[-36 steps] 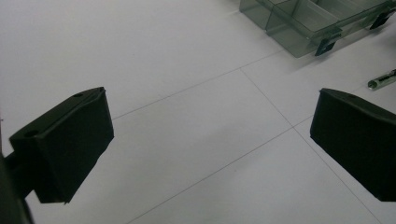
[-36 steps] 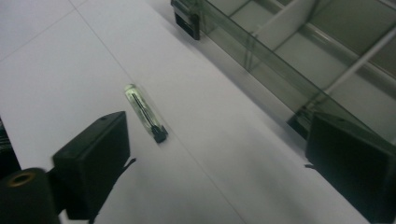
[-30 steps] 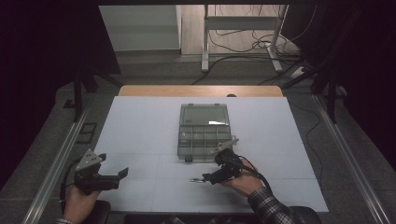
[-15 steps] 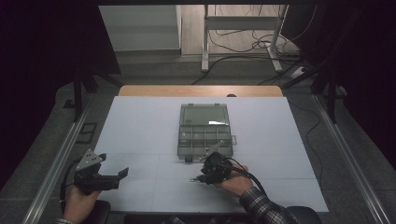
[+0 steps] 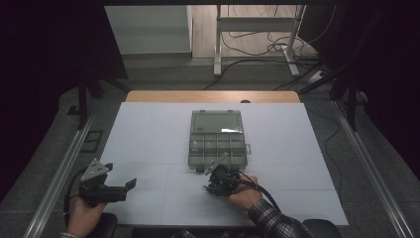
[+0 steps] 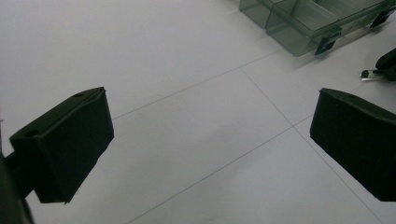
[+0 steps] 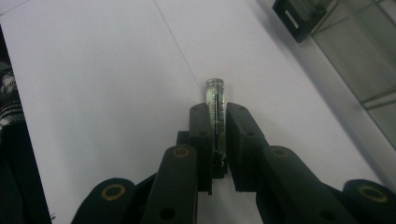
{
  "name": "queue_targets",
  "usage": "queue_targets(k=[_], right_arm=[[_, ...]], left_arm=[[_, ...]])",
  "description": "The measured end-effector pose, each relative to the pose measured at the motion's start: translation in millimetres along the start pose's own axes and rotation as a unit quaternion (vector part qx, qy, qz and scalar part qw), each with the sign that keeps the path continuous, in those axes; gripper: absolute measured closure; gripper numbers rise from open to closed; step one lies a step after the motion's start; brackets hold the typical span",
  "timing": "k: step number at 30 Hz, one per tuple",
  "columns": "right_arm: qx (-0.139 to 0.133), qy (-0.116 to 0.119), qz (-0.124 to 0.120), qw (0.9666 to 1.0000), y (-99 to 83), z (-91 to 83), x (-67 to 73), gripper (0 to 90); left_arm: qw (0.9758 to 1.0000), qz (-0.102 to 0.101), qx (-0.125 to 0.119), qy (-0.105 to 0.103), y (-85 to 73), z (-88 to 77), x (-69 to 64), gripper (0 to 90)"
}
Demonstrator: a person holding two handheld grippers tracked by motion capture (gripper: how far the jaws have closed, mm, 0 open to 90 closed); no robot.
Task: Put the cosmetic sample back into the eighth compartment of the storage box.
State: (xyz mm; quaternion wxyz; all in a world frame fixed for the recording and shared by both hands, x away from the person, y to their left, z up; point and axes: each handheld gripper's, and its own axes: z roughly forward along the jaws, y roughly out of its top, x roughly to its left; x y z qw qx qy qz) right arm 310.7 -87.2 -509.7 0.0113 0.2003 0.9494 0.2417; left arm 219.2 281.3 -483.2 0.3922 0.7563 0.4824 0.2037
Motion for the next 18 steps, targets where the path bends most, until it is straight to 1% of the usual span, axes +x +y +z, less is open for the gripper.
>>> queue_targets(k=[6, 7, 11, 12, 18], right_arm=[[-0.011, 0.0, 0.009, 0.9999, -0.3, -4.4, -1.8, 80.8], [-0.013, -0.004, 0.016, 0.9998, -0.6, -5.9, -2.4, 80.9], [-0.018, -0.004, 0.016, 0.9997, -0.7, -7.7, -3.1, 80.8], [-0.018, -0.004, 0.021, 0.9996, -0.5, -9.0, -3.6, 80.8], [-0.025, -0.006, 0.022, 0.9994, -1.1, -12.6, -5.5, 80.8]], left_arm=[[1.0, 0.002, 0.002, 0.003, 0.3, 0.2, -0.9, 0.2], [1.0, 0.003, 0.003, 0.003, 0.3, 0.4, -1.0, 0.2], [1.0, 0.003, 0.003, 0.003, 0.4, 0.5, -1.0, 0.3], [1.0, 0.003, 0.003, 0.002, 0.4, 0.6, -0.9, 0.3], [1.0, 0.003, 0.004, 0.001, 0.5, 0.8, -0.8, 0.4]])
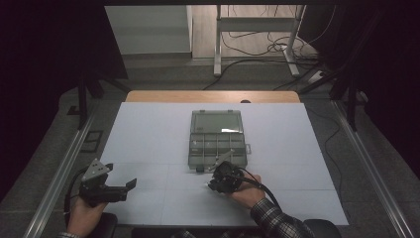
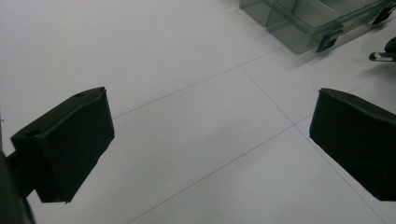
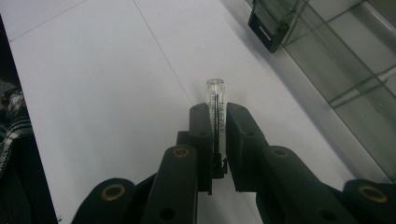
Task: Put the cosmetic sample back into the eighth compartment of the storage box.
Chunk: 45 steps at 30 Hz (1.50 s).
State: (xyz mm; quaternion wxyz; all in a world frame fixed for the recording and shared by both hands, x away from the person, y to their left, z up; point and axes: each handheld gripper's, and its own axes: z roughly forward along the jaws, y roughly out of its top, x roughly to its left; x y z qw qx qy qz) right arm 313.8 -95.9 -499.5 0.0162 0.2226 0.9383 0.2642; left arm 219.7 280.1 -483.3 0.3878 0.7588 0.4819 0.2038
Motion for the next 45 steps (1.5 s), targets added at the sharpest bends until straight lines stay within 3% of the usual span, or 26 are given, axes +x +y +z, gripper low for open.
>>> queue_targets(k=[45], right_arm=[[-0.046, -0.017, 0.04, 0.998, -2.6, -31.1, -19.1, 80.8]], left_arm=[[0.9999, -0.009, 0.0, -0.005, -0.1, 0.2, 2.2, 0.6]])
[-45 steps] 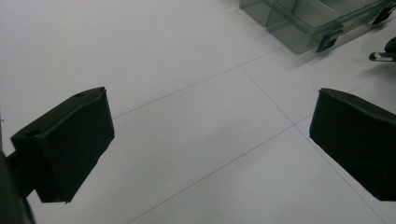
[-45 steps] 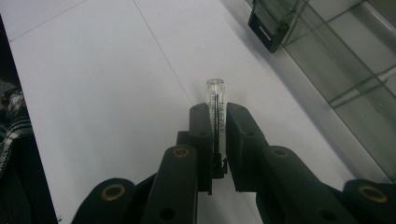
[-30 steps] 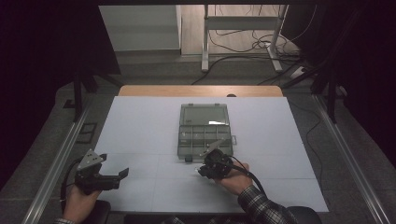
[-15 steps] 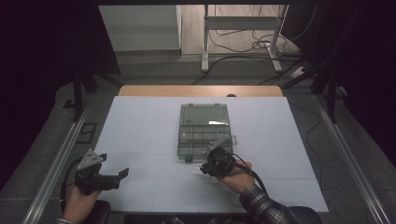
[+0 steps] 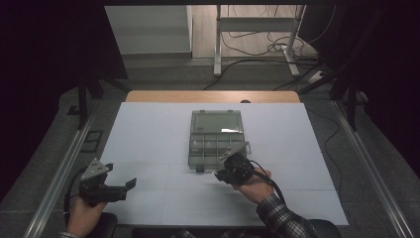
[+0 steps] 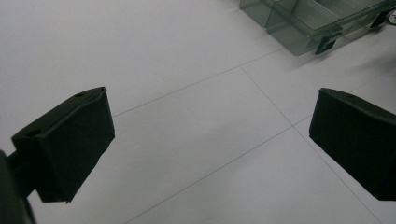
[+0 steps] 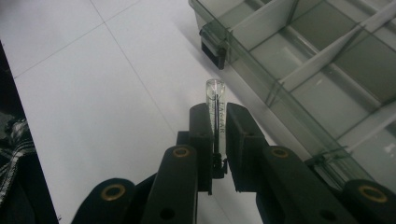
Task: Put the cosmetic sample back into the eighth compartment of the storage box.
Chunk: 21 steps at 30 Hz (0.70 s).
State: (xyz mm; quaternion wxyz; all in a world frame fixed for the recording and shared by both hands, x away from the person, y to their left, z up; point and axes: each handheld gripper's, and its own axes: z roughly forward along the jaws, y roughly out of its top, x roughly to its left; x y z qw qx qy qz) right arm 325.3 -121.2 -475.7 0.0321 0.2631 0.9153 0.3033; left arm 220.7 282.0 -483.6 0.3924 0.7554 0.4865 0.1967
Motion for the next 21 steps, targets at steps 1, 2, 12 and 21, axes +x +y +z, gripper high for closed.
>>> queue_targets(k=[1, 2, 12, 21], right_arm=[[0.0, 0.0, 0.0, 1.0, 0.0, 0.0, 0.0, 80.8], [-0.002, -0.001, 0.003, 1.0, 0.1, -1.7, -0.8, 80.8], [-0.013, -0.008, 0.007, 0.9999, 0.2, -8.9, -6.3, 80.8], [-0.019, -0.014, 0.018, 0.9995, -0.2, -15.0, -11.5, 80.8]], left_arm=[[1.0, 0.0, 0.0, 0.0, 0.0, 0.0, 0.0, 0.5], [1.0, 0.0, 0.0, 0.0, 0.0, 0.0, 0.1, 0.6], [1.0, -0.003, 0.0, -0.004, -0.1, 0.0, 1.3, 0.6], [1.0, -0.005, 0.0, -0.005, -0.1, 0.0, 1.8, 0.7]])
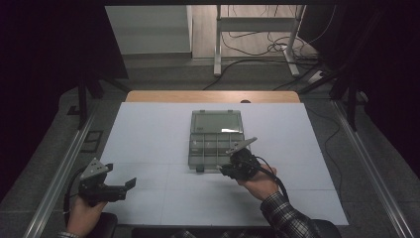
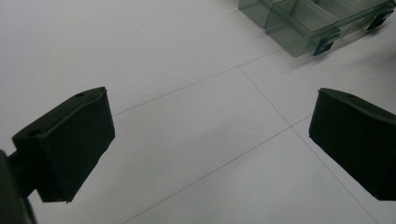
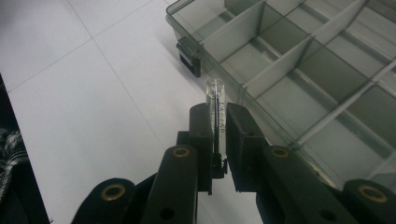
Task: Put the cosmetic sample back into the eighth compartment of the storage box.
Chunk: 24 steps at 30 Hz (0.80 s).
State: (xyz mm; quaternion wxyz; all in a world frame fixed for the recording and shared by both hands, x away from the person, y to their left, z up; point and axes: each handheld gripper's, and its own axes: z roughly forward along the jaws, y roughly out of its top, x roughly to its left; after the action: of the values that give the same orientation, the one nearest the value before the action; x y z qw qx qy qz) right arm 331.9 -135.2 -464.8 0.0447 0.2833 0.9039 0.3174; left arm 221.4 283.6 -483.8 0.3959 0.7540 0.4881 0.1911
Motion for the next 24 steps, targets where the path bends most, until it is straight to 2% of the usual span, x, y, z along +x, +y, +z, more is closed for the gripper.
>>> queue_targets(k=[24], right_arm=[[-0.016, -0.032, 0.024, 0.9991, 0.8, -9.5, -19.3, 80.8]], left_arm=[[1.0, -0.001, 0.001, 0.0, 0.1, 0.5, 0.0, 0.8]])
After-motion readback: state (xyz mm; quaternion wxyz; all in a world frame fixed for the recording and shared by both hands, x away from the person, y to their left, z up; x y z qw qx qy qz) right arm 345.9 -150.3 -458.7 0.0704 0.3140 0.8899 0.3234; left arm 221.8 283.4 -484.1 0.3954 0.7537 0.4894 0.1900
